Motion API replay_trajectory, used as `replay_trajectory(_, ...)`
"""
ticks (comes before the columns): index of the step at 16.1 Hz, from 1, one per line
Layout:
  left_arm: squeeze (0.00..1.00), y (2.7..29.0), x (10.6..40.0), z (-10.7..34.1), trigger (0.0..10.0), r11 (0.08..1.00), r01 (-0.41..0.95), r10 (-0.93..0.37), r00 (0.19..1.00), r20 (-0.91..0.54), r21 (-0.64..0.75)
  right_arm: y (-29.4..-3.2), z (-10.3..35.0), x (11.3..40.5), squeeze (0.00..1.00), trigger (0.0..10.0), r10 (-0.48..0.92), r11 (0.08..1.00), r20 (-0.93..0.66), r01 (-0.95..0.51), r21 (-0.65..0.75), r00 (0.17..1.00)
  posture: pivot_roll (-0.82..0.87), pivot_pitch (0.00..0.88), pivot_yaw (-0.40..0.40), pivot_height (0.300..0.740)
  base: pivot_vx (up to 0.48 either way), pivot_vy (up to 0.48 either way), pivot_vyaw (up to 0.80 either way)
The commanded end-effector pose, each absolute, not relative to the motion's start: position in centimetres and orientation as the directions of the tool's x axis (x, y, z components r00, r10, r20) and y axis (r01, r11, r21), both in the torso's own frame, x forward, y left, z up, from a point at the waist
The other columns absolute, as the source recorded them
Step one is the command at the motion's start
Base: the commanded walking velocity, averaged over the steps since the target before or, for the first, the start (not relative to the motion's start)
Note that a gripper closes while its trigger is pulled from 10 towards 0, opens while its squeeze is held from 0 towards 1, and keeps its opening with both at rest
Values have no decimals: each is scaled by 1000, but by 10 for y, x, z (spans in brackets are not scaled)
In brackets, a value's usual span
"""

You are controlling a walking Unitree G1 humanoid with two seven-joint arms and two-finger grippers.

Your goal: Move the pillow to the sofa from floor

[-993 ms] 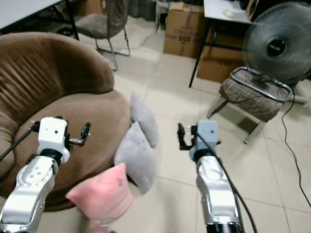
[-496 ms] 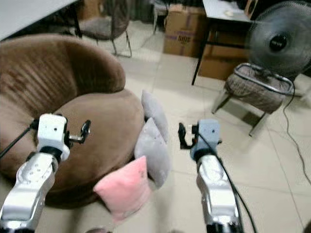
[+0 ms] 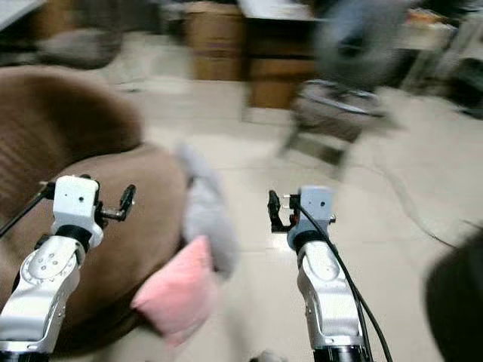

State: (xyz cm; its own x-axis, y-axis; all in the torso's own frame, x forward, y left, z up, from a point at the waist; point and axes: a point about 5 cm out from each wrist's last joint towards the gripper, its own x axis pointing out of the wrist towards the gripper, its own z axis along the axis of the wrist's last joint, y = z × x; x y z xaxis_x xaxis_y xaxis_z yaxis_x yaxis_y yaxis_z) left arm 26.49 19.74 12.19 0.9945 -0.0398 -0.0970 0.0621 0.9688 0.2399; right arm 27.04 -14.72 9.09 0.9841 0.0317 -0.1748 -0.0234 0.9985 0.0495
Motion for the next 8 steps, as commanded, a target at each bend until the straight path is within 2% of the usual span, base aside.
replay_trajectory(1,0,194,265,121,10000,967,83,-60,993,-102,240,-149,95,272,0,10000,22,999,-160,-14,52,987,22,0,-30,740,0,274,-800)
replay_trajectory(3,0,194,264,121,10000,966,85,-62,993,-102,243,-150,94,271,0,10000,21,999,-161,-13,51,987,21,0,-28,740,0,283,-800)
replay_trajectory(5,0,195,265,121,10000,965,88,-64,993,-102,249,-150,93,270,0,10000,16,999,-160,-8,50,987,17,0,-20,740,0,322,-409)
replay_trajectory(8,0,193,268,122,10000,963,100,-78,992,-98,250,-151,93,268,0,10000,8,999,-157,-1,47,988,12,0,-12,740,0,351,0)
